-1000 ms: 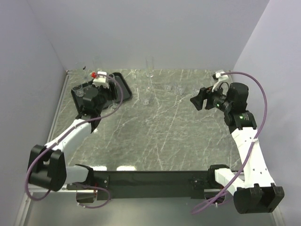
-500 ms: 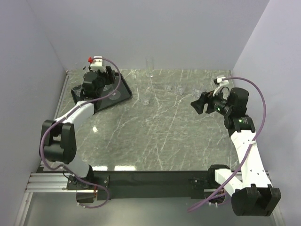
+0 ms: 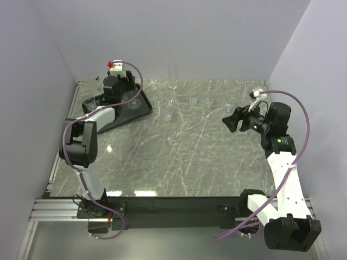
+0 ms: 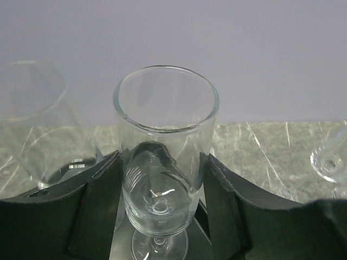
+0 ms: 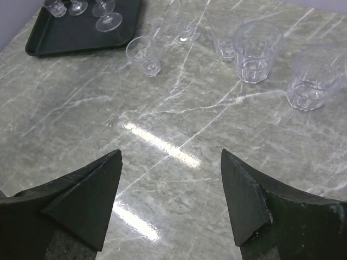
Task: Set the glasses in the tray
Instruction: Place the glass into the tray
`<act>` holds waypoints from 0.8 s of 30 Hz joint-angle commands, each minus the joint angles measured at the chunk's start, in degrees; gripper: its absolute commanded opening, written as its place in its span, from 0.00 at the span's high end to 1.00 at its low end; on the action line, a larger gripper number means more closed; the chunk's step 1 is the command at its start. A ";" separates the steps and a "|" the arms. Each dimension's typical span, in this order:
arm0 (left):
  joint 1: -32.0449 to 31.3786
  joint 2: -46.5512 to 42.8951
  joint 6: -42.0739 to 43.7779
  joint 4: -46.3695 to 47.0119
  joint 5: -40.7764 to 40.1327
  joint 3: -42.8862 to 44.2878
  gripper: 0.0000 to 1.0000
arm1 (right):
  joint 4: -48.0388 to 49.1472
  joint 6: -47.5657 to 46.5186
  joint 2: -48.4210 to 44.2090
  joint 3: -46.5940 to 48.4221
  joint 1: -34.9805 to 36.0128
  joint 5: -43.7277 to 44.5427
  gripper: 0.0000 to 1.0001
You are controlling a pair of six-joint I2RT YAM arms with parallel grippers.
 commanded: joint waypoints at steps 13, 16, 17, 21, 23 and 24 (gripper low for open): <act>1.04 10.06 0.14 10.41 1.59 14.35 0.52 | 0.89 -1.76 0.69 0.49 -2.65 -2.90 0.20; 1.13 11.73 0.06 10.59 1.67 15.94 0.52 | 0.81 -1.76 0.95 0.58 -2.92 -3.25 0.20; 1.13 12.43 0.14 10.41 1.67 16.29 0.52 | 0.72 -1.85 1.13 0.58 -3.00 -3.25 0.20; 1.13 13.23 0.32 10.85 1.59 16.91 0.52 | 0.63 -1.94 1.13 0.58 -3.27 -3.34 0.20; 1.22 13.40 0.76 10.85 1.50 16.91 0.52 | 0.63 -1.94 1.22 0.58 -3.44 -3.52 0.20; 1.22 13.49 0.85 10.85 1.50 16.82 0.52 | 0.54 -1.94 1.30 0.67 -3.44 -3.60 0.20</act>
